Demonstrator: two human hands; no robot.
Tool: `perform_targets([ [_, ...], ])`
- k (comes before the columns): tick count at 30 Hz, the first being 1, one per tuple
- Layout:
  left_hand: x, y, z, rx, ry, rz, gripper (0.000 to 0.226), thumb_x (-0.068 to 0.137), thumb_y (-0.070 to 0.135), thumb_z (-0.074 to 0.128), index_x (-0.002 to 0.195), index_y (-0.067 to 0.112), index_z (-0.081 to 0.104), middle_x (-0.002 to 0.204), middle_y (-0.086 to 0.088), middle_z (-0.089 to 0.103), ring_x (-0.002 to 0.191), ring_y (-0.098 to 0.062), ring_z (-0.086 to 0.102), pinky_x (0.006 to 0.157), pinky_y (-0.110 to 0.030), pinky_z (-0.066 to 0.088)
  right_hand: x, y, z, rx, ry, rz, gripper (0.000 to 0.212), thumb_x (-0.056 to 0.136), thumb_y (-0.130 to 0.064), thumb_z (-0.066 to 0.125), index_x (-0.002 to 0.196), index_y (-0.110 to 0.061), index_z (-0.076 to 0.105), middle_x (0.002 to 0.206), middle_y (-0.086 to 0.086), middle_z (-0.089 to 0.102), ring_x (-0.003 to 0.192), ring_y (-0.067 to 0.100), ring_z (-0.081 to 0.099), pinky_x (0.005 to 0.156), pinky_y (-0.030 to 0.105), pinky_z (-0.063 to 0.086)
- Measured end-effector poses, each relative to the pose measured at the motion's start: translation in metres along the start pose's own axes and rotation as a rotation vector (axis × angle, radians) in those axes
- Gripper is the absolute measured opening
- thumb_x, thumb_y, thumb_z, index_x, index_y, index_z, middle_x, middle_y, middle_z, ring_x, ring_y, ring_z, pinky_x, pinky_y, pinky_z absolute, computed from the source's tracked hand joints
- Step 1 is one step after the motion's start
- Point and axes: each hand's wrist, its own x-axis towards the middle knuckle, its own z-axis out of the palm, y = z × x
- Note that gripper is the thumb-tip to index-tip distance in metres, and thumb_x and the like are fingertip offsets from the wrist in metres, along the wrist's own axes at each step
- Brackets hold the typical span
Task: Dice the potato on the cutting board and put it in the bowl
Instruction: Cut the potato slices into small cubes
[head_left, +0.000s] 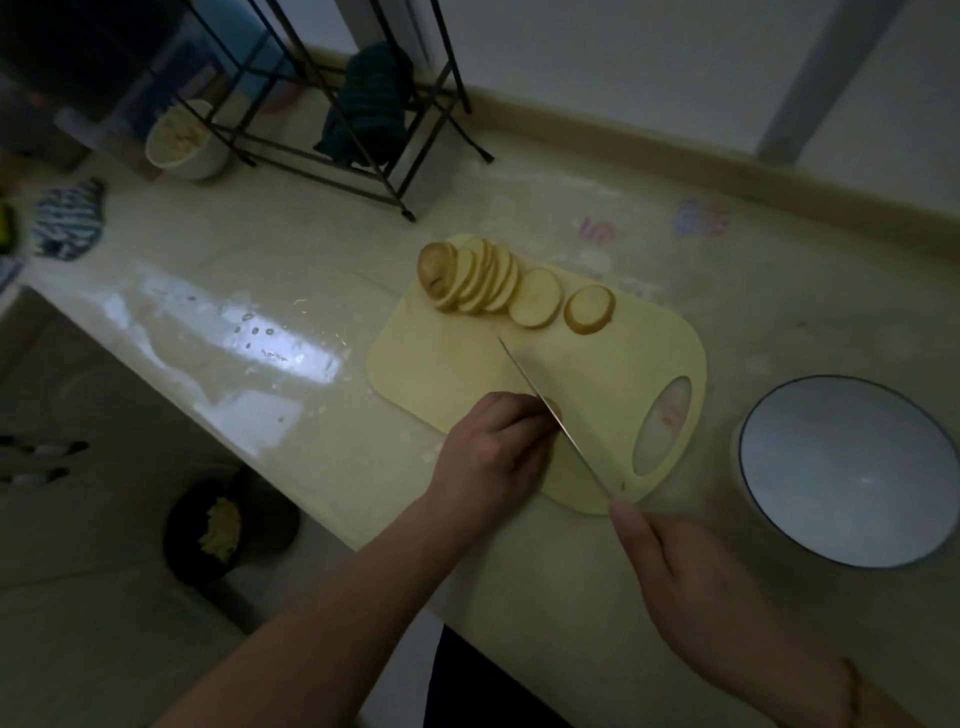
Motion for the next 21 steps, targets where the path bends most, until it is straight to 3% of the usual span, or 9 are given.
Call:
perform_targets([
  [4,-0.001,-0.001,0.000,0.019,-0.003,-0.015,0.015,0.088,0.003,0.071,0.102,0.004,0.077,0.096,-0.011,0.069,0.086,-0.029,0.065,0.073,-0.035,0.053,0.010,-0.010,-0.005,-0.042,0.005,-0.037,0.055,0.093,-0.055,0.024,0.055,-0.018,0.039,0.050,0.001,0.042,0.052,0.005,0.047,0.056,0.023,0.037],
  [9,0.001,0.001,-0.002,0.023,0.007,-0.017,0.012,0.089,0.009,0.071,0.096,0.003,0.078,0.090,-0.010,0.067,0.083,-0.023,0.062,0.071,-0.030,0.051,0.005,0.007,-0.012,0.005,0.020,0.008,0.075,0.084,-0.077,0.014,0.054,-0.015,0.041,0.051,0.003,0.049,0.046,0.010,0.048,0.052,0.027,0.035],
  [13,-0.004,-0.003,-0.004,0.009,-0.015,-0.019,0.014,0.090,0.007,0.069,0.101,0.003,0.077,0.099,-0.012,0.068,0.092,-0.023,0.064,0.079,-0.027,0.053,0.006,0.009,-0.013,0.060,-0.016,0.028,0.074,0.086,-0.071,0.019,0.058,-0.006,0.042,0.048,0.002,0.040,0.041,0.006,0.036,0.050,0.028,0.031],
  [17,-0.008,-0.003,-0.004,-0.005,-0.002,-0.049,0.013,0.089,0.004,0.068,0.098,0.000,0.077,0.103,-0.013,0.069,0.094,-0.025,0.066,0.080,-0.032,0.054,0.000,0.005,-0.004,0.029,0.048,-0.052,0.070,0.085,-0.073,0.021,0.053,-0.013,0.039,0.051,0.009,0.045,0.044,0.012,0.044,0.049,0.027,0.033],
  [21,-0.006,-0.002,-0.004,-0.005,-0.008,-0.054,0.013,0.087,0.002,0.070,0.098,-0.001,0.076,0.103,-0.013,0.070,0.093,-0.027,0.066,0.079,-0.034,0.054,-0.005,0.000,-0.003,0.015,0.056,-0.089,0.059,0.088,-0.059,0.028,0.054,-0.013,0.043,0.057,0.009,0.052,0.049,0.013,0.049,0.052,0.025,0.035],
])
